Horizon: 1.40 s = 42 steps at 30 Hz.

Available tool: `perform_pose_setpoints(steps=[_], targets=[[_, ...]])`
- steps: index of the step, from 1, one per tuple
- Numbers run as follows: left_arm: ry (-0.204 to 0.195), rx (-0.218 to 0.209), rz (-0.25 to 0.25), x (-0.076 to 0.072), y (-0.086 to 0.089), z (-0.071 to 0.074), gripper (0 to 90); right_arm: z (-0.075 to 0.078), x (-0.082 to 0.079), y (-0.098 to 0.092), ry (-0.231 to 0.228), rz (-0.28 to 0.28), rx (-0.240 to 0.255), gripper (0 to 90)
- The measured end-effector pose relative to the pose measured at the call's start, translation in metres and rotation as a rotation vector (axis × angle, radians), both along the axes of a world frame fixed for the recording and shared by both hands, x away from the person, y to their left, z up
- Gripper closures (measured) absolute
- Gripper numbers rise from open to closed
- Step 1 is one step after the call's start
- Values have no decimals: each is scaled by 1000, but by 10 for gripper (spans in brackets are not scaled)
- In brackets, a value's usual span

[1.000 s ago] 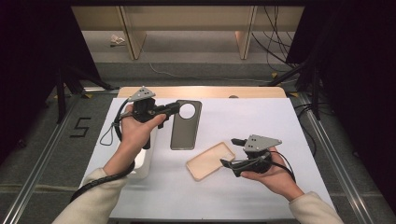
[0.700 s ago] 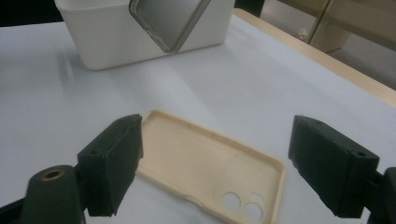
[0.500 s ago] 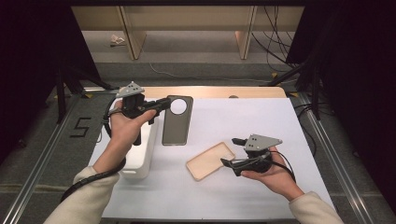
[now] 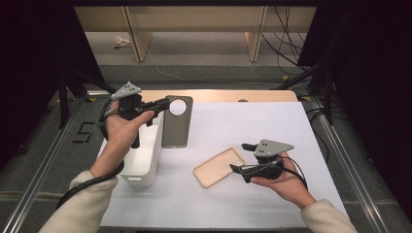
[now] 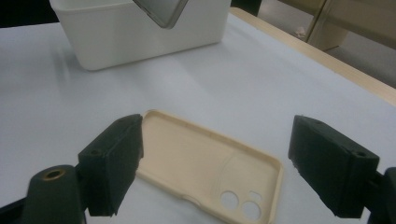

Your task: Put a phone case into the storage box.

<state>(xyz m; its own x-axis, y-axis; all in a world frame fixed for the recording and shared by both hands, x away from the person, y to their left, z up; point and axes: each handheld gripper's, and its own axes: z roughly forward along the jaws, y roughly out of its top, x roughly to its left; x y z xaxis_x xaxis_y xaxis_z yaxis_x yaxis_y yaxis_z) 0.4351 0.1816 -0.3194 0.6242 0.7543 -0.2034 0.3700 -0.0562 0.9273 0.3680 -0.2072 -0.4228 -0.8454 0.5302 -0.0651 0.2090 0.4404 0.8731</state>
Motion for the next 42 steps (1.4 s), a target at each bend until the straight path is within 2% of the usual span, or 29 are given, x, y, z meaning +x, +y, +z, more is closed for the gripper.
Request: perform_pose_setpoints(steps=[15, 42], targets=[[-17, 25, 6, 5, 14, 2, 814, 0, 0, 0, 3, -5, 3, 192], [-43, 24, 40, 12, 38, 11, 815, -1, 1, -1, 6, -14, 8, 192]])
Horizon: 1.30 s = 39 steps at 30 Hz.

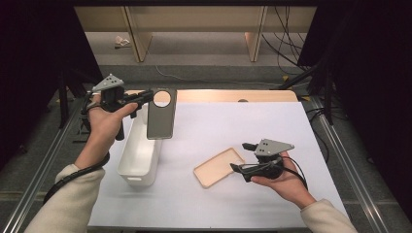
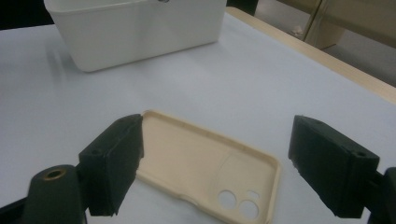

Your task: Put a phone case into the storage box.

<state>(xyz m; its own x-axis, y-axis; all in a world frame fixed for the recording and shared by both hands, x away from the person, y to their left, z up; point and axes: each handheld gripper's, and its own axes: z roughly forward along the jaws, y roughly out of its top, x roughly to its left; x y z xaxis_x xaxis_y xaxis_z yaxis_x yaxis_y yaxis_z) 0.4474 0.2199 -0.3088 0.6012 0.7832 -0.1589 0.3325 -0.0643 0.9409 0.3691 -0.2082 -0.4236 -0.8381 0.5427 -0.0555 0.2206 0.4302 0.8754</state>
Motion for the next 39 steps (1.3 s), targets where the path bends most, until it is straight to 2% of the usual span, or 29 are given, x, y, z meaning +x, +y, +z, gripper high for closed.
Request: perform_pose_setpoints(steps=[14, 27, 39], targets=[[-2, -7, 14, 4, 9, -1, 815, -1, 0, 0, 2, -1, 5, 183], [-7, 7, 29, 10, 18, 1, 815, 0, 0, 0, 3, -3, 6, 183], [-11, -3, 47, 14, 28, 2, 815, -1, 1, 0, 4, -4, 5, 183]])
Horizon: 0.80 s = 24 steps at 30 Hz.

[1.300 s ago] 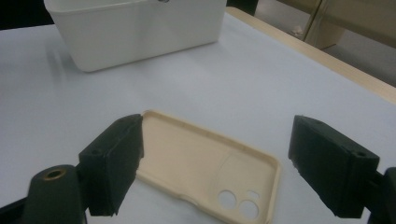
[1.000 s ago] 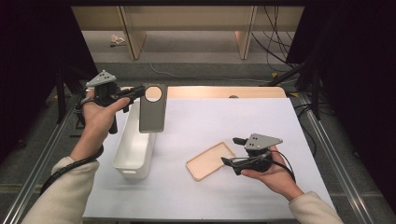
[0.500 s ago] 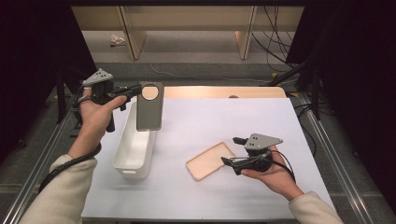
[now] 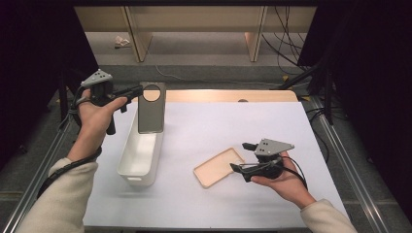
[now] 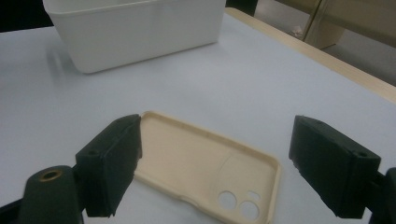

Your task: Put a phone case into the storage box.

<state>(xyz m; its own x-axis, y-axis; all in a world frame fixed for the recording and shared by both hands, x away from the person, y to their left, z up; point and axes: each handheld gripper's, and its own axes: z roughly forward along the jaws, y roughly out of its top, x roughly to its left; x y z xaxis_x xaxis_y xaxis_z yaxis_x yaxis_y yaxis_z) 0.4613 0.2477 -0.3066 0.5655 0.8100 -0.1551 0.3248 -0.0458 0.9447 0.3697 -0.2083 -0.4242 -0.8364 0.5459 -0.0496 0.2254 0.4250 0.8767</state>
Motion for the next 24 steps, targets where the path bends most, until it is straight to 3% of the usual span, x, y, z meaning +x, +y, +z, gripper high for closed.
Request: perform_pose_setpoints(steps=[24], targets=[[4, 5, 30, 9, 14, -3, 814, 0, 0, 0, -2, -2, -2, 180]])
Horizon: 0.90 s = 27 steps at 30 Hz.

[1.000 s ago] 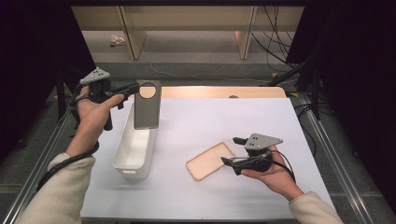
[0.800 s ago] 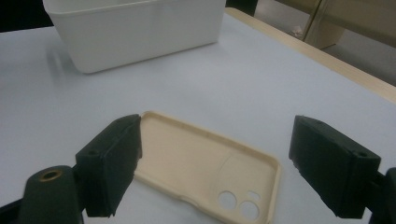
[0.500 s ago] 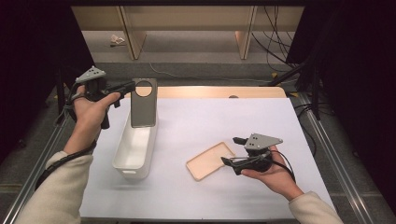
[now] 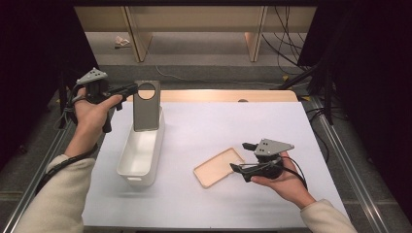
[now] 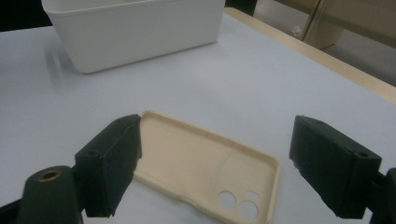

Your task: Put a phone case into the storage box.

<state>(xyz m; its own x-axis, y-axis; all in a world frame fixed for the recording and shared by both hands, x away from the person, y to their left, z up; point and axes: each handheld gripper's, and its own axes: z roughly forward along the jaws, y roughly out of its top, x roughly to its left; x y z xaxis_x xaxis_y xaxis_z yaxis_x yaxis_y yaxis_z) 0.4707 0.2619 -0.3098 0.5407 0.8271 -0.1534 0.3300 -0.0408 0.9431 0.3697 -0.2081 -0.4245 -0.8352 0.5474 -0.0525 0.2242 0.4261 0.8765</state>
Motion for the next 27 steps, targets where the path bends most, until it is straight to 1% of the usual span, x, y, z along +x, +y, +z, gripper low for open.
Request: perform_pose_setpoints(steps=[12, 18, 22, 24, 27], targets=[[2, 0, 8, 4, 4, -2, 814, 0, 0, 0, 1, -3, 3, 180], [1, 6, 15, 7, 7, -1, 815, 0, 0, 0, 2, -3, 3, 180], [3, 20, 18, 9, 8, -1, 815, 0, 0, 0, 2, -4, 4, 180], [3, 16, 22, 10, 8, -1, 815, 0, 0, 0, 2, -3, 2, 181], [4, 26, 24, 13, 9, -2, 815, 0, 0, 0, 2, -3, 4, 180]])
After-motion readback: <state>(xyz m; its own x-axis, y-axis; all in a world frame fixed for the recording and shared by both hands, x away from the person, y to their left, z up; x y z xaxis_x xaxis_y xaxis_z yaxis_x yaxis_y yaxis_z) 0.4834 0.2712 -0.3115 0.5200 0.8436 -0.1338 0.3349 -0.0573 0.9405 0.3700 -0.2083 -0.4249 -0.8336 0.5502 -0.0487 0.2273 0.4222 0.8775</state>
